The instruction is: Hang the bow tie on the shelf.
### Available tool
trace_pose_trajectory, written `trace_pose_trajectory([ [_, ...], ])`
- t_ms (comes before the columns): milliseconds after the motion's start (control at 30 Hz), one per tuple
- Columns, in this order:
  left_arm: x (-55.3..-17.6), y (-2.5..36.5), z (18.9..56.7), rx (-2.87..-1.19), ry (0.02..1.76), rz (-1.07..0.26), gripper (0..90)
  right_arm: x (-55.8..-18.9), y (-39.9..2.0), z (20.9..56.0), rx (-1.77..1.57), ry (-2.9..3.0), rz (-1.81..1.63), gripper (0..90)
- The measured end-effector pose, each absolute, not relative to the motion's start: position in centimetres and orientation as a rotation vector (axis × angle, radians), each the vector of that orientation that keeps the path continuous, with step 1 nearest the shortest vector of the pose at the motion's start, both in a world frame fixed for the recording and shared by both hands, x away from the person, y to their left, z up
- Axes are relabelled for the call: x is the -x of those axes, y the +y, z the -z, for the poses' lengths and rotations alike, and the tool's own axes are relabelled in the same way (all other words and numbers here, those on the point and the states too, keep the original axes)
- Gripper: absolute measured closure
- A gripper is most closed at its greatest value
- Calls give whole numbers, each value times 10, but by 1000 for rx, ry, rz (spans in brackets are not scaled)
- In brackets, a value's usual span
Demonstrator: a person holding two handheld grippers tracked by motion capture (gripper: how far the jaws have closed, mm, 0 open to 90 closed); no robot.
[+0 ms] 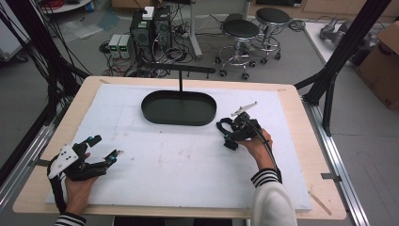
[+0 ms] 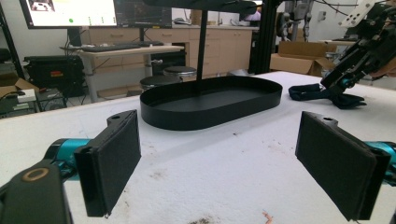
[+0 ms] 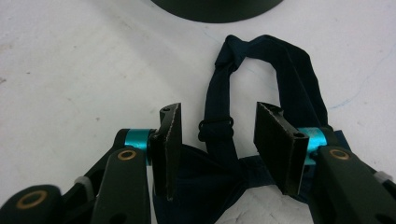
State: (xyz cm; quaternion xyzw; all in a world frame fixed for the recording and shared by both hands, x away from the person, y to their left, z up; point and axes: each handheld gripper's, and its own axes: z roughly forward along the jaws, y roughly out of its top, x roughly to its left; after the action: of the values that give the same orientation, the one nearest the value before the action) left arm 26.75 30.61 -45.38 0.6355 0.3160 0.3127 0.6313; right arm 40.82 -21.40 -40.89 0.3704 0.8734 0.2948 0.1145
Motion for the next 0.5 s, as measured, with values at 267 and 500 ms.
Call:
trace_pose_trajectory([
  [267, -267, 306, 454, -1453, 724, -714, 145, -412, -212, 415, -1098, 2583, -834, 599],
  [500, -267, 306, 454, -1453, 725, -714, 145, -411, -208, 416, -1066, 2598, -781, 750],
])
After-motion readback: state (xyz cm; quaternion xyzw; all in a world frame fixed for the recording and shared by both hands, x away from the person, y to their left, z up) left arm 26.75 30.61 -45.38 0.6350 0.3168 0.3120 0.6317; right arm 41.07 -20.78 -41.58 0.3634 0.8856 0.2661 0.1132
